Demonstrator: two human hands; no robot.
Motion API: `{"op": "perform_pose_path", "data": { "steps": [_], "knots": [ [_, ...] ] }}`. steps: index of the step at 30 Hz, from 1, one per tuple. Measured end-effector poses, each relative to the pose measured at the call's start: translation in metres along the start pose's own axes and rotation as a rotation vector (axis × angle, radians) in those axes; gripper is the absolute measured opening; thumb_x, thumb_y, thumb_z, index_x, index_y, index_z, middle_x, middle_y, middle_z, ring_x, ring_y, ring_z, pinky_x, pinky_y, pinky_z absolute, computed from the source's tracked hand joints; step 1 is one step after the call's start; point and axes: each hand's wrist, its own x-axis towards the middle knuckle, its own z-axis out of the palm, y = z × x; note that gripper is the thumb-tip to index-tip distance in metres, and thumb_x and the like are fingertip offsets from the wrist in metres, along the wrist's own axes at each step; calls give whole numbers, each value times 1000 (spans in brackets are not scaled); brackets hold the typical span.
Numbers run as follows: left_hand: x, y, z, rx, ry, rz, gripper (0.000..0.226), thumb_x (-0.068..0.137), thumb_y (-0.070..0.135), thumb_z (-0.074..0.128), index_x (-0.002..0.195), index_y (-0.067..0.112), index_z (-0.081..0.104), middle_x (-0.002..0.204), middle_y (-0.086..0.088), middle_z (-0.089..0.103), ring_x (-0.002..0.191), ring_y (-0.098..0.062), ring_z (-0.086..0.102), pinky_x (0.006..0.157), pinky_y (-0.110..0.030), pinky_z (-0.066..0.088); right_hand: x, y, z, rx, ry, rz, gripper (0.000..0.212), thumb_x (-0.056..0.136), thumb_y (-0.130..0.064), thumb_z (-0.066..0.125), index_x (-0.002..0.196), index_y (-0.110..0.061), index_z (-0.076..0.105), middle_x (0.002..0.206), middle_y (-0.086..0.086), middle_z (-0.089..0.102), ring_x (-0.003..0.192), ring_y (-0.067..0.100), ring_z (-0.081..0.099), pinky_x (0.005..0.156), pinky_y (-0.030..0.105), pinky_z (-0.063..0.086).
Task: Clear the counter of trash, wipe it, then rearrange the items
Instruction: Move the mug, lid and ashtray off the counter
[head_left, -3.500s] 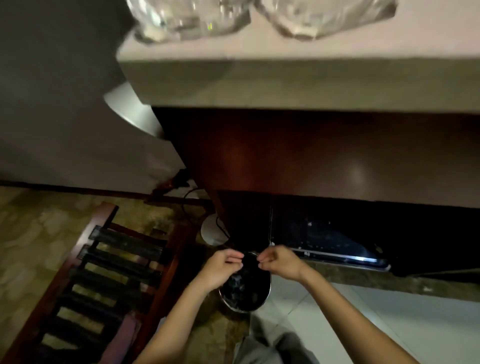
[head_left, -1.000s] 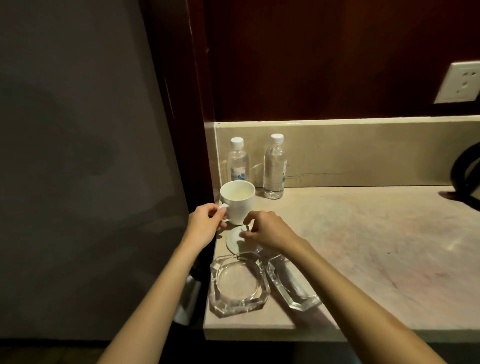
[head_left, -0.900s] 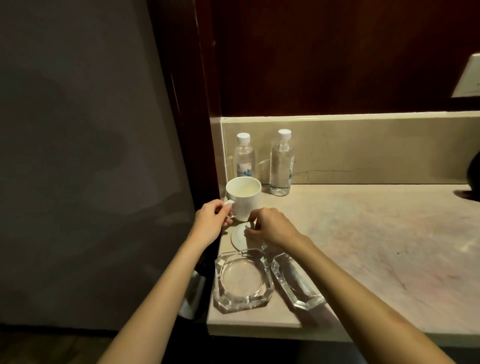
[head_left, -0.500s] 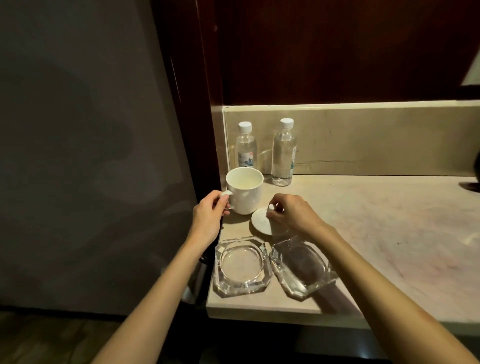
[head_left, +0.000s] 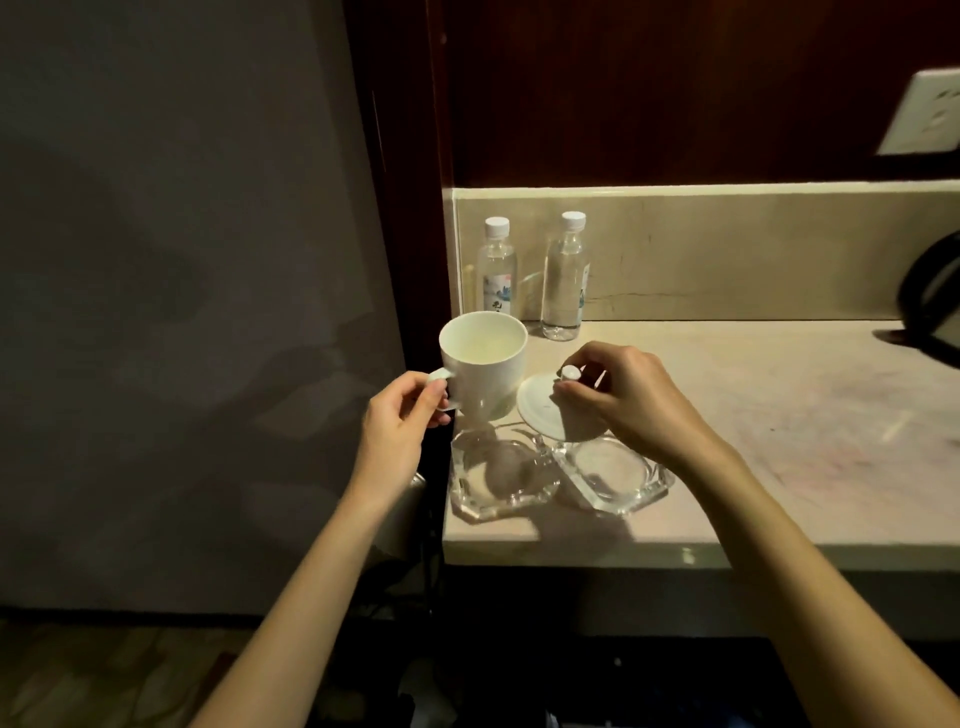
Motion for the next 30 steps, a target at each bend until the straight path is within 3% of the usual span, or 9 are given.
{"op": "perform_pose_path", "data": {
  "steps": [9,18,30],
  "knots": [
    [-71,-1,-39,41,57,-25,19,93,7,56,74,11,62,65,5,63,60,-4,62,63,-11,47,-58,-22,19,14,-94,-62,13,86,-31,67,92,-19,69,77,-9,63,71,10,54,64,33,45],
    [-156,0,-90,111,203,-84,16,91,14,58,77,10,64,68,7,67,65,-5,64,67,-15,51,-112,-44,56,77,-233,-179,12,85,-30,70,91,-20,67,74,-11,62,66,1,55,59,16,38],
    [-241,-80,-180,42,252,-342,18,93,12,55,76,10,62,64,8,65,62,-4,62,65,-13,50,-173,-79,179,119,-378,-89,14,86,-38,66,95,-28,65,89,-14,64,85,7,60,70,30,49]
  ]
}}
